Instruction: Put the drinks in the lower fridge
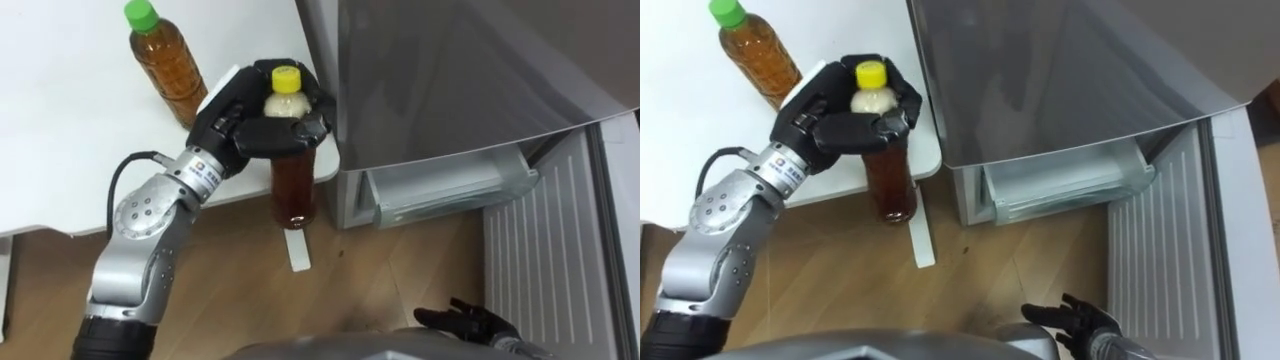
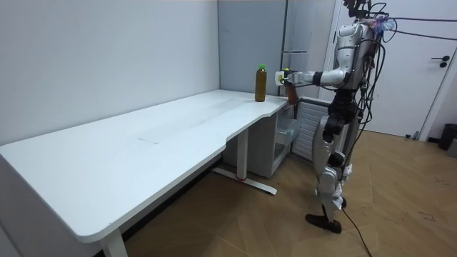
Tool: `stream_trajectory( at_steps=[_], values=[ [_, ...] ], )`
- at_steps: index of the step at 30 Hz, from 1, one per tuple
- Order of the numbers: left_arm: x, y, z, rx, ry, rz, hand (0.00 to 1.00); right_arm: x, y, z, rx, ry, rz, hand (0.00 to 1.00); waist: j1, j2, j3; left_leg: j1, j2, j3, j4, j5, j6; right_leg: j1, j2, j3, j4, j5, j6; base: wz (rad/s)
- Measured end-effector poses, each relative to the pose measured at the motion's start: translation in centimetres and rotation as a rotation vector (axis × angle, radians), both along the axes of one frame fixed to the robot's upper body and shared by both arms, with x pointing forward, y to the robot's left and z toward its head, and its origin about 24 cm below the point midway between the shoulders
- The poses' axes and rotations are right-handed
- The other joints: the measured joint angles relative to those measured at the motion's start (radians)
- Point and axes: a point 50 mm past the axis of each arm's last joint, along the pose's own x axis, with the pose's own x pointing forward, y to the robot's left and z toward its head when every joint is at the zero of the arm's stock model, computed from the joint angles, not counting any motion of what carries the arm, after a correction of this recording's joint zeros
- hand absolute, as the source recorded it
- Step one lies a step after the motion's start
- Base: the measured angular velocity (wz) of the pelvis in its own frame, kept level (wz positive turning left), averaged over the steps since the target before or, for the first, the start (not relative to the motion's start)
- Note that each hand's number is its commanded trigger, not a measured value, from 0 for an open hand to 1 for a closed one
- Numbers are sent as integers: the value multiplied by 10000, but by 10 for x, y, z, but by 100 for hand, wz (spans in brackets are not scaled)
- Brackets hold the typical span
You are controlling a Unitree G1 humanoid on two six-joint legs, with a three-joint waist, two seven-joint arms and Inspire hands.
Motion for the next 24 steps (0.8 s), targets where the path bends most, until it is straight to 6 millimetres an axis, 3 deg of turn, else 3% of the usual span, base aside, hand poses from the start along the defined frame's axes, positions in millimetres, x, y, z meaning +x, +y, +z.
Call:
stream_trajectory(
  at_steps=[16, 24],
  values=[
    [-1, -1, 0, -25, -14, -238, 100, 6, 2, 1, -12, -42, 713, 0, 13, 58, -15, 89, 1, -2, -3, 0, 0, 102, -3, -31, -11, 2, -3, 0],
    [0, -4, 1, -219, -60, -100, 100, 18, 16, 1, 318, -267, 2394, 0, 422, 24, 1, 123, 69, 10, -1, 0, 0, 27, 50, -30, 183, 22, -35, -2]
  ],
)
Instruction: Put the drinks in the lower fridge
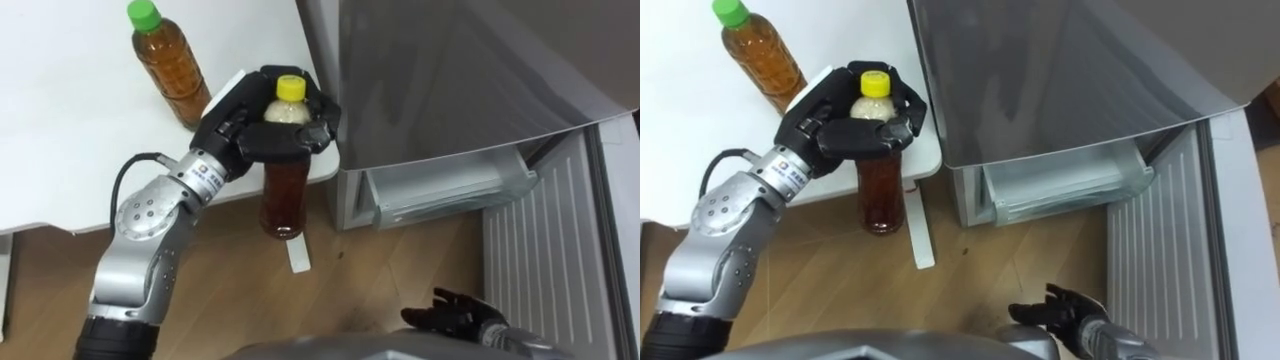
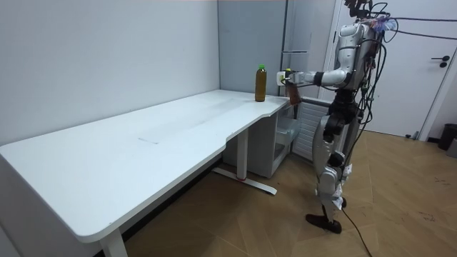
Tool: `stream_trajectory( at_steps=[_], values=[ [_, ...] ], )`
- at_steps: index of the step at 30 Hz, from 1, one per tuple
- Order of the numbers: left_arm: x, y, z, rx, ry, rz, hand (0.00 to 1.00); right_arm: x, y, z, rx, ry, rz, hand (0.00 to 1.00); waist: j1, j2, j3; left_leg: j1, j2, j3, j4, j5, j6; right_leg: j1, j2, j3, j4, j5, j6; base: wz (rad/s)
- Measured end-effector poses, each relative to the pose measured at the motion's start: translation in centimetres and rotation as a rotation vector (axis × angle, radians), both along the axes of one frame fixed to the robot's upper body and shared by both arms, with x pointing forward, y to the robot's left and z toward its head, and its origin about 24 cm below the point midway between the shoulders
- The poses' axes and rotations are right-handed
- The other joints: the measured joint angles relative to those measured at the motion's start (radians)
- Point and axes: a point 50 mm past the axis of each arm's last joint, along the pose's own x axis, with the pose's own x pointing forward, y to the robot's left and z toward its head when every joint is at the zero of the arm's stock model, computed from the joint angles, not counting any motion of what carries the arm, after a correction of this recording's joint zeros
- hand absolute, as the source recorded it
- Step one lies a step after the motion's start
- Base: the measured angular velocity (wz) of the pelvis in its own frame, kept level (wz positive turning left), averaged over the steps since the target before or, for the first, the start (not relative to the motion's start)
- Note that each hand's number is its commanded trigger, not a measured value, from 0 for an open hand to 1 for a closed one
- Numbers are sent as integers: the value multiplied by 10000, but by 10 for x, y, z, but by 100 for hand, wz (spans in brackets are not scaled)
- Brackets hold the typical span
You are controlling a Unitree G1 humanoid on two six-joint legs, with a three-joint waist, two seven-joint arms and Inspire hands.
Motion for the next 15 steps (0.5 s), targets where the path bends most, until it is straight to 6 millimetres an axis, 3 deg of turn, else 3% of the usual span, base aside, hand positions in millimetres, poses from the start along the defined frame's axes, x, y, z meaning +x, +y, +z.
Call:
stream_trajectory(
  at_steps=[6, 9, 15],
  values=[
    [0, -3, 0, -184, -21, 151, 100, 24, 14, 7, 391, -1016, 1261, 0, 405, -137, 55, -130, 24, -9, 162, 0, 0, -99, 5, -33, 115, 4, -11, 0],
    [0, -5, -1, -241, -58, 237, 100, 34, 23, 12, 537, -1501, 2040, 0, 705, -248, 1, -207, 25, -15, 187, 0, 0, -231, 10, -27, 124, 4, -10, 0],
    [-1, -4, -3, -185, 33, 371, 100, 64, 42, 30, 1013, -2940, 3679, 0, 765, -239, -13, -329, 22, -222, 282, 0, -1, -166, -4, -227, 134, 9, -19, 9]
  ],
)
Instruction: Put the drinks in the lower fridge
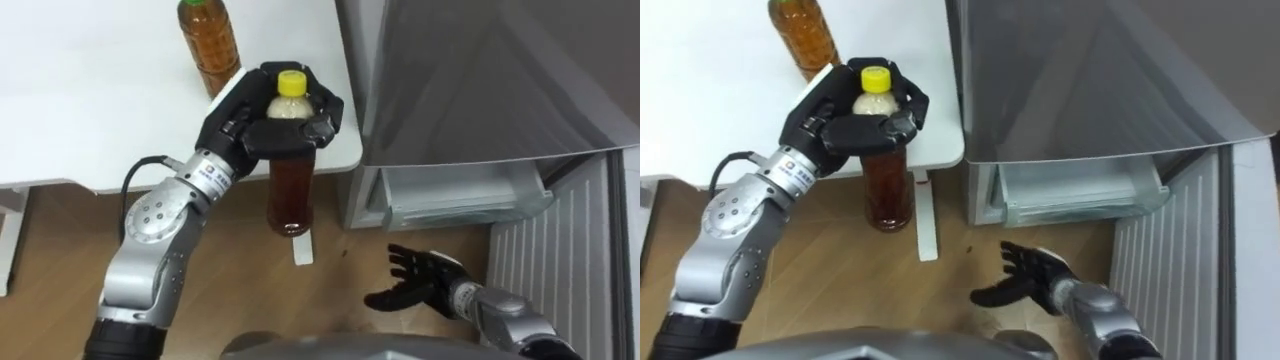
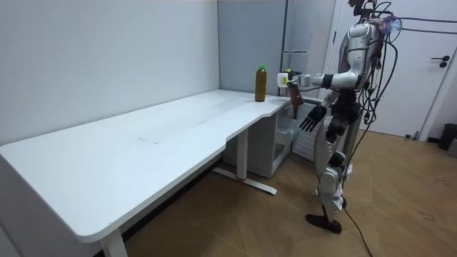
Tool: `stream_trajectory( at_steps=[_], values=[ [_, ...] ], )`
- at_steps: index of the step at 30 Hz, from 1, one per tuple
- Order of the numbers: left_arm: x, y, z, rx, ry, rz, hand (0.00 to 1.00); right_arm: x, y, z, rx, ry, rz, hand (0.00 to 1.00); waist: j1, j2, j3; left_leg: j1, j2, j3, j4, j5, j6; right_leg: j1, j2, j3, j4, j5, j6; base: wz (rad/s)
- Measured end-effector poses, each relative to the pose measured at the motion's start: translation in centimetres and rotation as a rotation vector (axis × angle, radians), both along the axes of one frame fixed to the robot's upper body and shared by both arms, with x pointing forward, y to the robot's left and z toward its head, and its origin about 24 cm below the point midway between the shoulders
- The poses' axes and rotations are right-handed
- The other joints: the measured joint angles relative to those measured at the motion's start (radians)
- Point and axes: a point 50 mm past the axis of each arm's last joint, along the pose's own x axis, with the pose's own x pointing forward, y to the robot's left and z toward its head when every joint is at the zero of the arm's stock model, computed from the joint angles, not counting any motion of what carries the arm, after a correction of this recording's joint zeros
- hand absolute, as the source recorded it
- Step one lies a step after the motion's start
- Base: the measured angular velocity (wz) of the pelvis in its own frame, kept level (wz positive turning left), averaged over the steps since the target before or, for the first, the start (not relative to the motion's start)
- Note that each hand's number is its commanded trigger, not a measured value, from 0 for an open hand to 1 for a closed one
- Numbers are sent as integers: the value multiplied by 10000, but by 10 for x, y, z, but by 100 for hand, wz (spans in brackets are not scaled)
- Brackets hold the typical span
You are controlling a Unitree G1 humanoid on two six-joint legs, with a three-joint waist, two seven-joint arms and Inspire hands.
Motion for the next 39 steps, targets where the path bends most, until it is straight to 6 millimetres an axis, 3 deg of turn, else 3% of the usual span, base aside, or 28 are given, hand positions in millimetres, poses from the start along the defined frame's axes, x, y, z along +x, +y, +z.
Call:
stream_trajectory(
  at_steps=[10, 19, 23, 39],
  values=[
    [-5, -8, -9, -327, 407, -251, 100, 27, 27, 29, 1393, -1593, 1102, 0, 18, 68, 30, 88, -21, -175, 10, 0, 0, 185, -36, -226, 7, 0, 0, 5],
    [-8, -16, -13, -347, 586, -677, 100, 28, 54, 45, 2887, -1867, 2690, 0, 281, -47, 100, -32, -37, -170, 47, 0, 0, 97, -48, -206, -1, -6, 6, 0],
    [-9, -20, -14, -394, 642, -950, 100, 32, 66, 58, 3803, -2212, 3250, 0, 277, -114, 82, -136, -40, -169, 52, 0, 0, -17, -48, -193, 20, -6, 6, 0],
    [-14, -30, -18, -226, 823, -1575, 100, 29, 72, 66, 4385, -1945, 3917, 0, 266, -111, 82, -286, -51, -403, 128, 0, 0, -52, -57, -361, 50, -5, 4, 3]
  ],
)
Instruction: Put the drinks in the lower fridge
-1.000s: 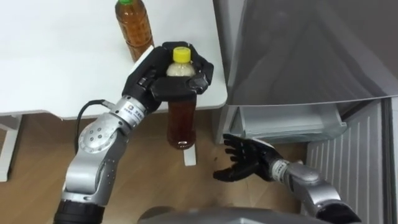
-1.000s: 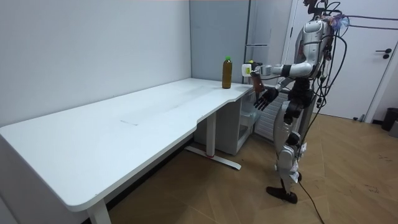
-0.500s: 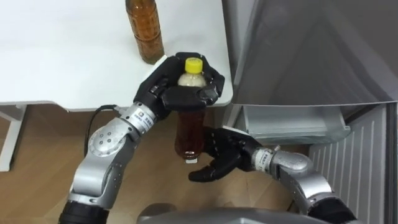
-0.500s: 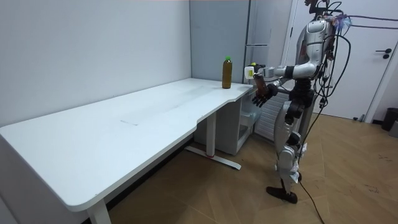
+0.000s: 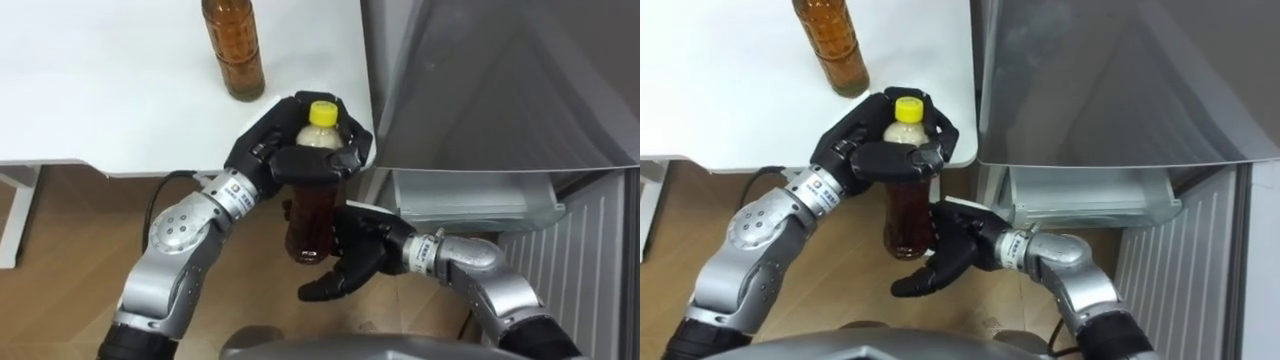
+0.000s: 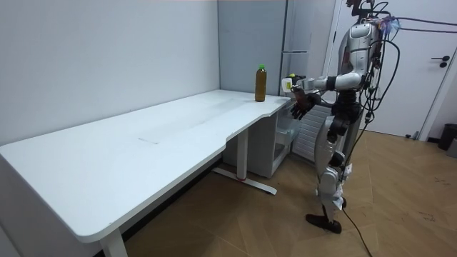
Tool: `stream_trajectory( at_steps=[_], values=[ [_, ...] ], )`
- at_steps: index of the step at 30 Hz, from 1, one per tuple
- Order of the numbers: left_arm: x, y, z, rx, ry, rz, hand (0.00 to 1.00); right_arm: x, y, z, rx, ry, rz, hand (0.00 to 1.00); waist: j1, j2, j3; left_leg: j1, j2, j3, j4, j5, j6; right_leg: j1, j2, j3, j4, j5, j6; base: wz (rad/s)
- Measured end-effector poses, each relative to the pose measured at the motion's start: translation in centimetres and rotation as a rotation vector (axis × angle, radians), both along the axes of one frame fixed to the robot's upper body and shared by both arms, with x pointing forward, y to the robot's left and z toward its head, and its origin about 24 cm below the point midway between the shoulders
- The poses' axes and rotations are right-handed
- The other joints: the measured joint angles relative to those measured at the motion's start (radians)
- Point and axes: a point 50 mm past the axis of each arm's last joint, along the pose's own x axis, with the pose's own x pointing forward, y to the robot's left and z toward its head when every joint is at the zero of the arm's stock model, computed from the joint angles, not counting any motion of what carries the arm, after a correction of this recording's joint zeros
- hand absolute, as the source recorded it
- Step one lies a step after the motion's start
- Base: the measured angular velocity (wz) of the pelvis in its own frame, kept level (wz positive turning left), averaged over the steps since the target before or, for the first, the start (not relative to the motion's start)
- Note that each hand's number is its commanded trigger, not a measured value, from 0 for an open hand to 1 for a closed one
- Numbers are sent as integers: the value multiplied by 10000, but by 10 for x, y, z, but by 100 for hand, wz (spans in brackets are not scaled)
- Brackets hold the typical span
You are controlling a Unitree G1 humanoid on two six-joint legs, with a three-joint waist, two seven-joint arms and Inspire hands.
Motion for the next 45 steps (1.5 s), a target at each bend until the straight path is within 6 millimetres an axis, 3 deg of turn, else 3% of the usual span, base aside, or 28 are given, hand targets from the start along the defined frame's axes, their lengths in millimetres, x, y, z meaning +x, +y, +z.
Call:
stream_trajectory(
  at_steps=[16, 17, 18, 19, 20, 32, 41, 42, 43, 45],
  values=[
    [-12, -16, -12, 105, 584, -883, 100, -14, 4, -7, 1178, 1075, -730, 0, 19, 39, 2, -137, 14, 43, 82, -2, 0, -185, 5, 54, 155, 2, -4, 0],
    [-13, -16, -13, 112, 607, -902, 100, -15, 4, -8, 1198, 1146, -798, 5, 17, 59, -7, -135, 16, 44, 82, -2, 1, -187, 7, 54, 155, 3, -4, 0],
    [-13, -16, -13, 113, 614, -912, 100, -16, 4, -8, 1240, 1200, -869, 42, 15, 73, -16, -134, 17, 44, 77, -2, 0, -191, 8, 53, 155, 3, -4, 0],
    [-14, -17, -13, 108, 619, -939, 100, -17, 3, -8, 1286, 1234, -914, 97, 15, 78, -18, -134, 18, 44, 75, -2, 0, -193, 9, 52, 156, 3, -4, 0],
    [-14, -17, -13, 104, 620, -958, 100, -18, 3, -9, 1376, 1305, -1014, 100, 16, 83, -22, -132, 19, 44, 72, -2, 0, -193, 9, 49, 155, 3, -4, 0],
    [-15, -20, -13, -154, 694, -1174, 100, -19, 3, -9, 1458, 1467, -1157, 100, 20, 206, -75, -125, 17, 34, 75, -2, 0, -183, 9, 19, 144, 3, -5, 0],
    [-13, -15, -16, -937, 1172, -579, 100, -19, 4, -8, 1510, 1197, -947, 100, -17, 346, -69, -148, 18, 4, 71, -3, -1, -189, 12, -14, 144, 3, -5, 0],
    [-13, -16, -16, -936, 1180, -595, 69, -20, 4, -8, 1511, 1204, -928, 100, -18, 344, -68, -149, 18, 2, 71, -3, -1, -190, 12, -17, 144, 3, -5, 0],
    [-13, -16, -17, -934, 1184, -589, 0, -20, 4, -8, 1511, 1205, -927, 100, -19, 344, -68, -152, 18, 2, 71, -3, -1, -193, 12, -17, 144, 3, -5, 0],
    [-13, -16, -17, -951, 1189, -582, 0, -20, 4, -8, 1517, 1201, -919, 100, -20, 341, -67, -166, 17, 1, 71, -3, -1, -206, 12, -19, 143, 3, -5, 0]
  ],
)
